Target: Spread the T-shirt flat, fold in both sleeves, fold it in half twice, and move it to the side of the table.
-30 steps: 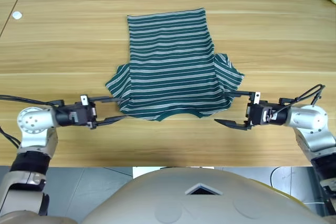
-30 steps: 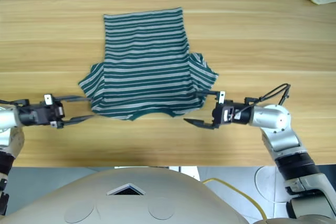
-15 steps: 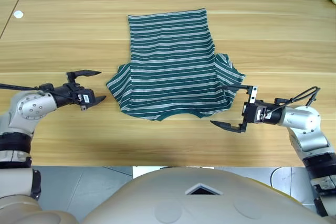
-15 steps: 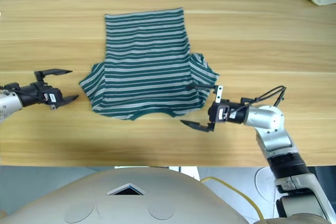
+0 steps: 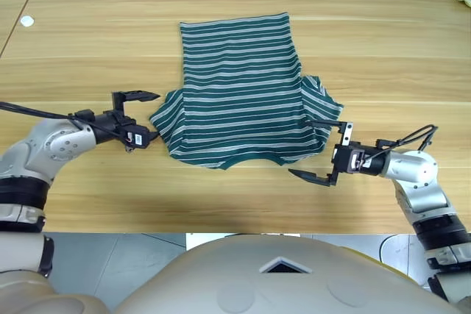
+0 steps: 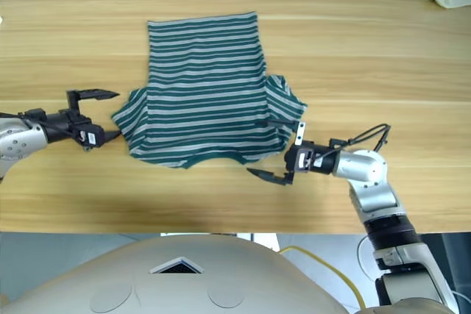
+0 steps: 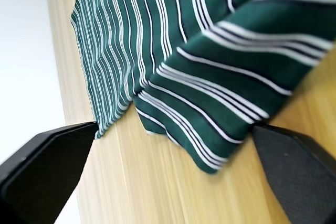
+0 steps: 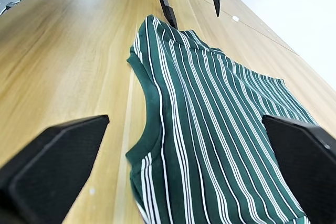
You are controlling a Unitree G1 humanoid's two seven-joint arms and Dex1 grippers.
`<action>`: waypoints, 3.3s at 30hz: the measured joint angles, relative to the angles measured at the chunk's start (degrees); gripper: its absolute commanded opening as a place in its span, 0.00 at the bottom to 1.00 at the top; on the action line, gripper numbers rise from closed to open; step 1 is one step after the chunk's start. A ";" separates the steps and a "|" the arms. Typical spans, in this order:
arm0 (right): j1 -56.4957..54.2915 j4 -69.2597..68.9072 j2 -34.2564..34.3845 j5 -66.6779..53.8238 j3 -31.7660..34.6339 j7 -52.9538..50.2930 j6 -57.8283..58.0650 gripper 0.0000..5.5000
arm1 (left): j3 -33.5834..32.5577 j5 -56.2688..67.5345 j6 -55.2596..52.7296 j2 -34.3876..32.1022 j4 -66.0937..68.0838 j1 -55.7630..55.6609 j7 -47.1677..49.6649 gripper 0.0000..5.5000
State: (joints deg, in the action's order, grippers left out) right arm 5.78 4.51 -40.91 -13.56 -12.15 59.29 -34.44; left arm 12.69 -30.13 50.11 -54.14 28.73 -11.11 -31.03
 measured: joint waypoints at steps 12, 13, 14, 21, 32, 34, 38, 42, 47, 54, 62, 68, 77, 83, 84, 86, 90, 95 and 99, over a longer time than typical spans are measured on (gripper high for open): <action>0.79 -0.26 1.25 0.14 -0.02 0.04 -0.03 0.98 | 5.03 -6.22 1.35 -0.44 9.11 -4.74 9.26 0.56; 0.79 -0.22 1.42 0.55 -0.02 0.04 -0.03 0.98 | 5.51 -6.25 1.93 -0.45 9.77 -4.89 9.99 0.53; 0.79 -0.20 1.52 0.80 -0.02 0.04 -0.03 0.98 | 5.95 -6.30 2.13 -0.48 10.19 -4.96 10.44 0.50; 0.78 -0.23 1.61 1.25 -0.02 0.04 0.00 0.98 | 8.52 -7.51 2.44 -0.43 12.94 -6.44 12.91 0.30; 0.78 -0.22 1.80 1.56 -0.08 0.06 0.00 0.98 | 11.57 -8.98 3.69 -0.12 17.05 -8.00 16.49 0.00; 0.79 -0.22 1.80 1.56 -0.08 0.07 0.00 0.98 | 11.71 -9.00 4.21 -0.03 17.56 -8.09 17.12 0.00; 0.79 -0.21 1.81 1.56 -0.08 0.09 -0.01 0.98 | 11.71 -8.95 5.09 0.26 18.04 -8.21 18.36 0.00; 0.79 -0.21 1.89 1.56 -0.08 0.08 -0.03 0.98 | 11.47 -8.23 5.66 0.53 18.18 -8.20 18.44 0.00; 0.79 -0.12 2.17 1.57 -0.08 0.07 -0.08 0.98 | 10.32 -5.07 6.09 1.87 18.12 -8.07 18.21 0.00; 0.78 0.15 2.27 1.74 -0.09 0.07 -0.55 0.98 | 8.13 1.44 8.66 2.54 18.78 -8.18 16.33 0.00; 0.78 0.16 2.29 1.77 -0.09 0.07 -0.85 0.98 | 7.03 4.69 10.33 3.60 18.08 -8.14 14.10 0.00; 0.32 0.40 3.54 1.89 -0.51 0.07 -0.86 0.98 | 7.02 5.60 10.76 6.14 16.51 -7.02 13.80 0.00; 0.26 1.34 3.93 2.40 -0.73 0.06 -0.96 0.98 | 6.96 8.41 9.76 11.68 14.09 -6.83 11.49 0.00; 0.26 1.61 4.09 2.46 -0.74 0.03 -1.02 0.98 | 5.95 10.29 4.45 13.72 13.93 -6.93 9.54 0.00; 0.25 1.64 4.16 2.47 -0.74 0.03 -1.02 0.98 | 5.95 10.26 4.05 13.92 13.83 -6.93 9.44 0.00; 0.21 1.70 4.32 2.49 -0.77 0.03 -1.02 0.98 | 5.94 10.22 2.89 14.36 13.34 -6.93 9.37 0.00; 0.04 2.00 4.40 2.81 -0.78 0.02 -1.05 0.98 | 5.93 10.18 0.96 15.83 12.65 -6.87 9.05 0.00; -0.15 2.48 4.47 3.35 -0.80 0.02 -1.20 0.98 | 6.12 10.16 -0.28 17.79 11.61 -6.60 8.92 0.00; -0.18 2.46 4.47 3.55 -0.89 0.01 -1.21 0.98 | 6.52 10.14 -0.55 19.18 11.01 -6.27 7.93 0.00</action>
State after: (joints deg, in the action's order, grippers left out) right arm 5.59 6.96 -36.44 -10.01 -13.04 59.31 -35.65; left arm 19.21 -20.00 49.57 -34.97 39.74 -17.39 -23.10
